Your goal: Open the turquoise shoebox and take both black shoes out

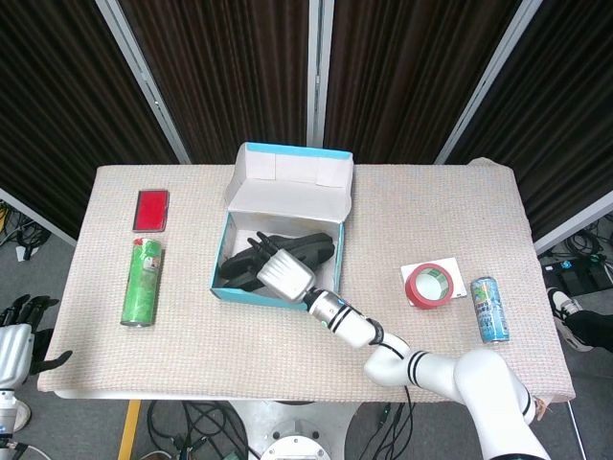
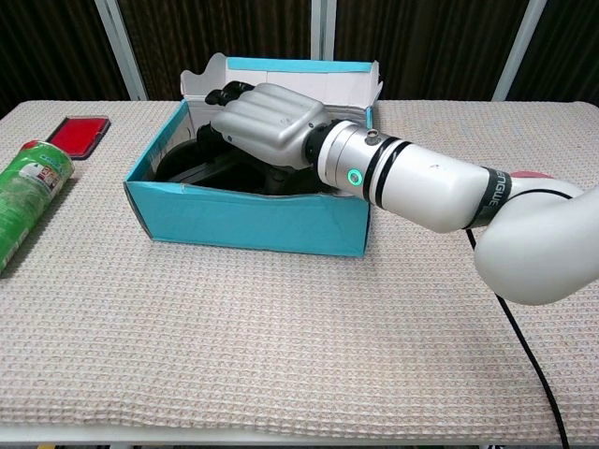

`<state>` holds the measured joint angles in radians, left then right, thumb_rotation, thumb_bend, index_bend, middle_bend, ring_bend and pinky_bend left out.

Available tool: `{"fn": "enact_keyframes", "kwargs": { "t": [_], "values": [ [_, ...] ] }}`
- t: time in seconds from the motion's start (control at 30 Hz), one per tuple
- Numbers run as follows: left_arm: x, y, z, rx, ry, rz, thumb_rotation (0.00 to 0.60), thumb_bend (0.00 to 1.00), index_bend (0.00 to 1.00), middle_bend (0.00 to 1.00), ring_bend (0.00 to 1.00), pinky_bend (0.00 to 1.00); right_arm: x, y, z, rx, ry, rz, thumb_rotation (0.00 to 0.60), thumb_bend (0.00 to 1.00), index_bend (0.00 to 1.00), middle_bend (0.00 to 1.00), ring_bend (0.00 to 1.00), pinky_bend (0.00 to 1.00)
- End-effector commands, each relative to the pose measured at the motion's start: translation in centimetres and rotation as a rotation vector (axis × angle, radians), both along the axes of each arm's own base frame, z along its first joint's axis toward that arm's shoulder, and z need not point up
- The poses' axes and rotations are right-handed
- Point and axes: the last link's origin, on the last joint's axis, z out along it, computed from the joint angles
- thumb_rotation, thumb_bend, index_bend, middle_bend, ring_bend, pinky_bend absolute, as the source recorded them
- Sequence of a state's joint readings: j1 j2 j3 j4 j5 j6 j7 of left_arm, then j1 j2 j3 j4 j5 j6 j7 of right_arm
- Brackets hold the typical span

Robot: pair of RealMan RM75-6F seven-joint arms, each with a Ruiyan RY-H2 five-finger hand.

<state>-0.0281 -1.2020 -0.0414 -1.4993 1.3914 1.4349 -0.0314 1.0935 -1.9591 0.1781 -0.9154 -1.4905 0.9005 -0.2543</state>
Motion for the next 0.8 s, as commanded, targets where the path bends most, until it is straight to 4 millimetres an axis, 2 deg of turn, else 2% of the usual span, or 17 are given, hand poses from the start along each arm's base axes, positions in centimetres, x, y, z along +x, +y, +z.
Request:
{"fn": "enact_keyframes", "kwargs": {
  "t": [0.03, 0.43, 0.7, 0.8],
  "values": [
    [0.0, 0.0, 0.0, 0.000, -0.002, -0.002, 0.600, 0.02, 0.22, 0.16, 0.08, 0.17, 0.4, -0.4, 0.3, -0.005, -0.018, -0.006, 0.600, 0.12, 0.28, 0.28, 0.00, 0.00],
    [-0.1, 0.0, -0.1, -0.005, -0.008, 0.004, 0.600, 0.02, 0.22, 0.16, 0.08, 0.17, 0.4, -0.1, -0.5, -0.013, 0.030, 0.015, 0.600, 0.12, 0.27, 0.27, 0.00, 0.00],
    [-0.2, 0.0, -0.2, -0.006, -0.012, 0.003, 0.600, 0.02, 0.22, 0.16, 0.08, 0.17, -0.4, 0.1, -0.9, -0.051, 0.081, 0.046, 0.600, 0.13, 0.38, 0.35, 0.00, 0.00],
    [-0.1, 0.1, -0.2, -0.005, -0.013, 0.001, 0.600, 0.02, 0.22, 0.16, 0.08, 0.17, -0.7, 0.2, -1.2, -0.066, 0.097, 0.058, 0.600, 0.19, 0.42, 0.39, 0.00, 0.00]
  ]
}}
